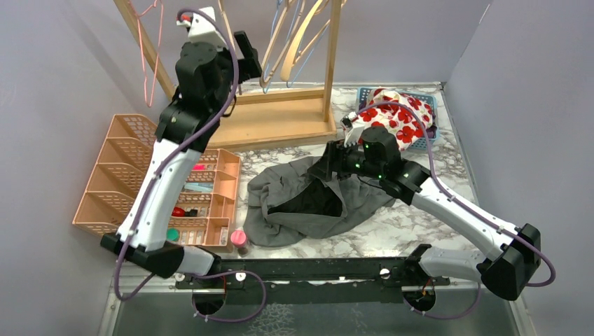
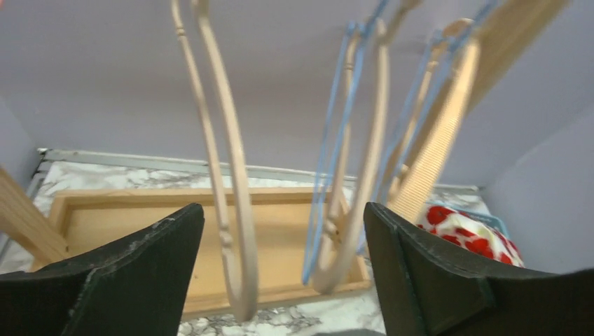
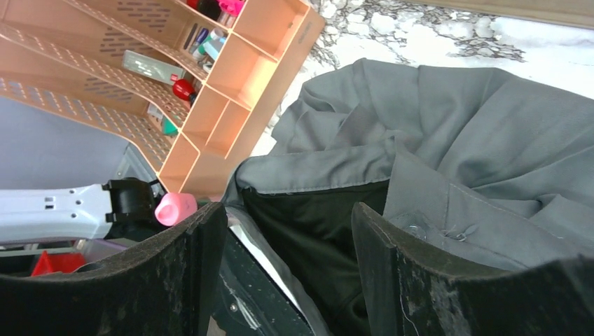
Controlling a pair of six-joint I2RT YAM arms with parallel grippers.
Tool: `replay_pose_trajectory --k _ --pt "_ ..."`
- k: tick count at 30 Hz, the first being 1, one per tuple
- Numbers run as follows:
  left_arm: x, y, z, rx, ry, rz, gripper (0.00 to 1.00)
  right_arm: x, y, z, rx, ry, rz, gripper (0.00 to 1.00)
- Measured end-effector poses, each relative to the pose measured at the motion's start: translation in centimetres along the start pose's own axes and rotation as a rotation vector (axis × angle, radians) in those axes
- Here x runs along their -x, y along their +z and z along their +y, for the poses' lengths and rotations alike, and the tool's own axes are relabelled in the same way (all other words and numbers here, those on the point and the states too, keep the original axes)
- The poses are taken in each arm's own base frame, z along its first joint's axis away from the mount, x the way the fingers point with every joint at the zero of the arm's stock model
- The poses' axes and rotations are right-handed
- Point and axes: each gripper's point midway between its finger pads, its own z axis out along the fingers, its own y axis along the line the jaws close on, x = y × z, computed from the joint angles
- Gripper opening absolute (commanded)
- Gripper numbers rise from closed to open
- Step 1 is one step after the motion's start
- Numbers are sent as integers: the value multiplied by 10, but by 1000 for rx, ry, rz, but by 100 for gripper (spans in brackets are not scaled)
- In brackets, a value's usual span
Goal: Place the skirt on the hanger
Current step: Pick up the hanger from the clothesline.
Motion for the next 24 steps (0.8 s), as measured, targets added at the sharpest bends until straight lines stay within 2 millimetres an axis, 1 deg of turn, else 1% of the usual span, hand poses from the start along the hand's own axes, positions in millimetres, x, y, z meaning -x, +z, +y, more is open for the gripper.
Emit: replay_pose_trajectory --k 1,2,4,7,10,14,16,17,19,20,23,24 --pt "0 8 4 19 2 3 80 0 0 1 6 4 1 69" --pt "0 20 14 53 3 15 79 -1 0 2 12 5 2 69" --pt "0 35 31 101 -1 29 77 -3 1 2 20 6 8 69" --pt "0 50 50 141 -13 44 73 -5 1 2 21 6 13 69" --pt "-3 59 55 119 -28 72 66 -5 2 2 21 5 13 69" --pt "-10 70 53 62 -52 108 66 -5 2 2 21 4 13 69" --pt "-16 75 53 44 -60 130 63 -5 2 2 21 4 13 69" --pt "-19 76 54 39 -63 140 59 -5 2 1 20 4 13 69" --pt "-24 79 56 32 -67 161 42 -5 2 1 20 5 13 69" --pt "-26 80 58 31 -69 168 35 -5 2 1 20 5 13 69" --pt "-28 81 63 34 -75 179 17 -6 2 1 19 5 14 67" --pt "-28 81 63 31 -73 180 14 -6 2 1 19 5 15 67"
